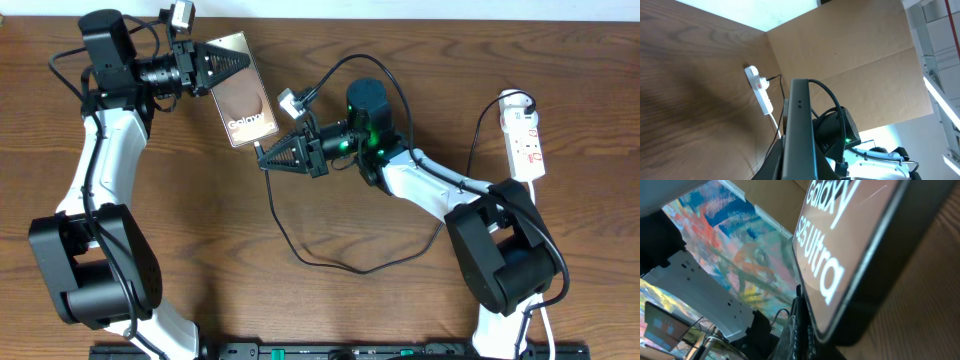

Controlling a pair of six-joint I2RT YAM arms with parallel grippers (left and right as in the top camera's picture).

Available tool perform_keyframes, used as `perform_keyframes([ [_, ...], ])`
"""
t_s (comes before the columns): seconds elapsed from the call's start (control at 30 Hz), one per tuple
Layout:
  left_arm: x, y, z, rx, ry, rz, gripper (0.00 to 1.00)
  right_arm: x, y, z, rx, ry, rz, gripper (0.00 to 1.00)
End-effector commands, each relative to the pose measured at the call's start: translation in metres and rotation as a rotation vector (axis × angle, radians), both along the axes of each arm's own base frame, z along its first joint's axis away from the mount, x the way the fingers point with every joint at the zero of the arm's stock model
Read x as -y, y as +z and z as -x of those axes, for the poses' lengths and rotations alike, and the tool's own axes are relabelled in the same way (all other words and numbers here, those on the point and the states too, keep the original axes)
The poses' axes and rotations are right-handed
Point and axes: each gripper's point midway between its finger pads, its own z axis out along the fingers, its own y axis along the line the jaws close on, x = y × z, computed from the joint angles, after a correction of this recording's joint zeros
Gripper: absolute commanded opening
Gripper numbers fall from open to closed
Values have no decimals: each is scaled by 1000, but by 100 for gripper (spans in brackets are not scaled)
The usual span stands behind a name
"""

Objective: Plug charger to phone and switch on socket
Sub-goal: 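Move the held plug toward the phone's bottom port, then push the plug into the phone's bottom port with the right gripper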

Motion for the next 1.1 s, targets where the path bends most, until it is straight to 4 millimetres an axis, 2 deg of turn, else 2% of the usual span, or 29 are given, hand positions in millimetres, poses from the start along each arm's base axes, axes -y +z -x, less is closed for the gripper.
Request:
perform_keyframes([
  [0.0, 0, 6, 4, 41, -29, 4, 8, 5, 5, -7, 10, -21, -6, 1],
  [1.07, 10, 6, 6, -4, -48, 14, 7, 5, 5, -8, 10, -27, -6, 1],
])
